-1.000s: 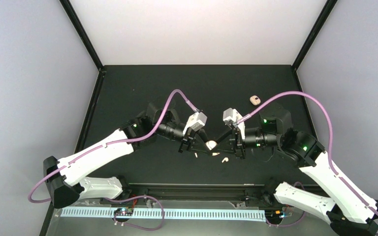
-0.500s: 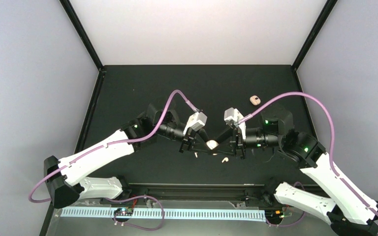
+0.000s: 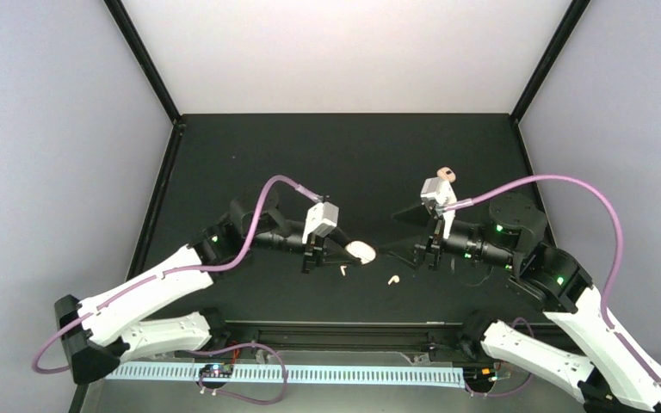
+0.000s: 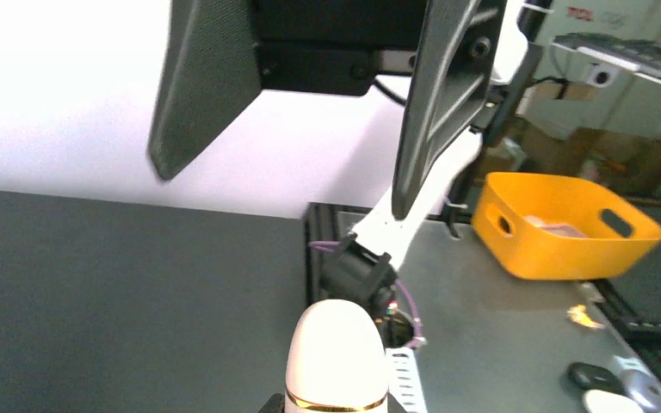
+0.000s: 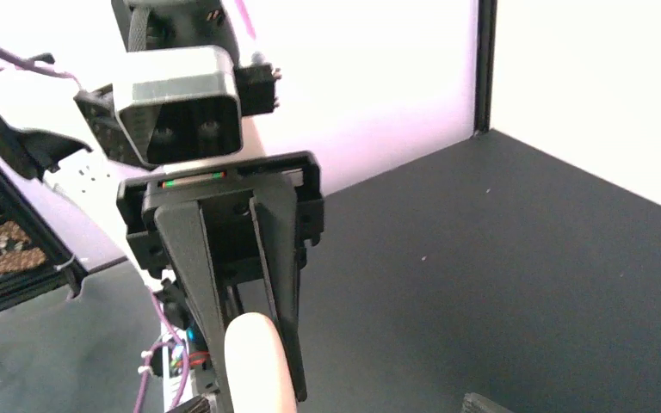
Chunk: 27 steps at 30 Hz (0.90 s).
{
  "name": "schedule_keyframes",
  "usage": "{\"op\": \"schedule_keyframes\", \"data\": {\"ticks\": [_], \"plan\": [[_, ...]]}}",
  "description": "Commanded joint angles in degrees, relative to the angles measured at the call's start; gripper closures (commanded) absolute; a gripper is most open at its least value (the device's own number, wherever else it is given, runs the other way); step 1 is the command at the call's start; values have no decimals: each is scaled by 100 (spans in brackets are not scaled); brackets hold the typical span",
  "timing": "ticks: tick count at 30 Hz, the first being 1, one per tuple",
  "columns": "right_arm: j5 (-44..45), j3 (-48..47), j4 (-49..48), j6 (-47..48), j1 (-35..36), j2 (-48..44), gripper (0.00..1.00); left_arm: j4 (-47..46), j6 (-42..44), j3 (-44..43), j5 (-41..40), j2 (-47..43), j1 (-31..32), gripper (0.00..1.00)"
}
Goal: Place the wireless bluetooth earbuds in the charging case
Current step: Pick up the charging case at the center of the board.
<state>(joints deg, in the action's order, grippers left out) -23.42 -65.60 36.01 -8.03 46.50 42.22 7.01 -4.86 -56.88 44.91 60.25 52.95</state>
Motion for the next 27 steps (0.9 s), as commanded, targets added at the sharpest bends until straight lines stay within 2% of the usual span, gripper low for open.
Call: {"op": "schedule_keyframes", "data": {"ticks": [1, 5, 7, 11, 16, 18, 27], "plan": [[476, 9, -417, -72, 28, -67, 23, -854, 302, 452, -1194, -565, -13, 98], [681, -63, -582, 75, 55, 119, 22, -1380, 553, 963, -2164, -977, -37, 98], [922, -139, -726, 146, 199, 241, 22, -1543, 582, 1121, -2246, -1035, -157, 98], [1674, -152, -1124, 236, 583, 477, 20, -1959, 64, 1505, -1643, -1103, -781, 99], [2087, 415, -1951, -114, 597, 495, 16, -2663, -592, 2047, -1094, -1355, -1546, 98], [2089, 540, -2076, -129, 597, 494, 15, -2638, -576, 2058, -964, -1390, -1608, 99], [1552, 562, -1452, 380, 593, 639, 14, -2619, -414, 2111, -521, -1327, -1610, 98]]}}
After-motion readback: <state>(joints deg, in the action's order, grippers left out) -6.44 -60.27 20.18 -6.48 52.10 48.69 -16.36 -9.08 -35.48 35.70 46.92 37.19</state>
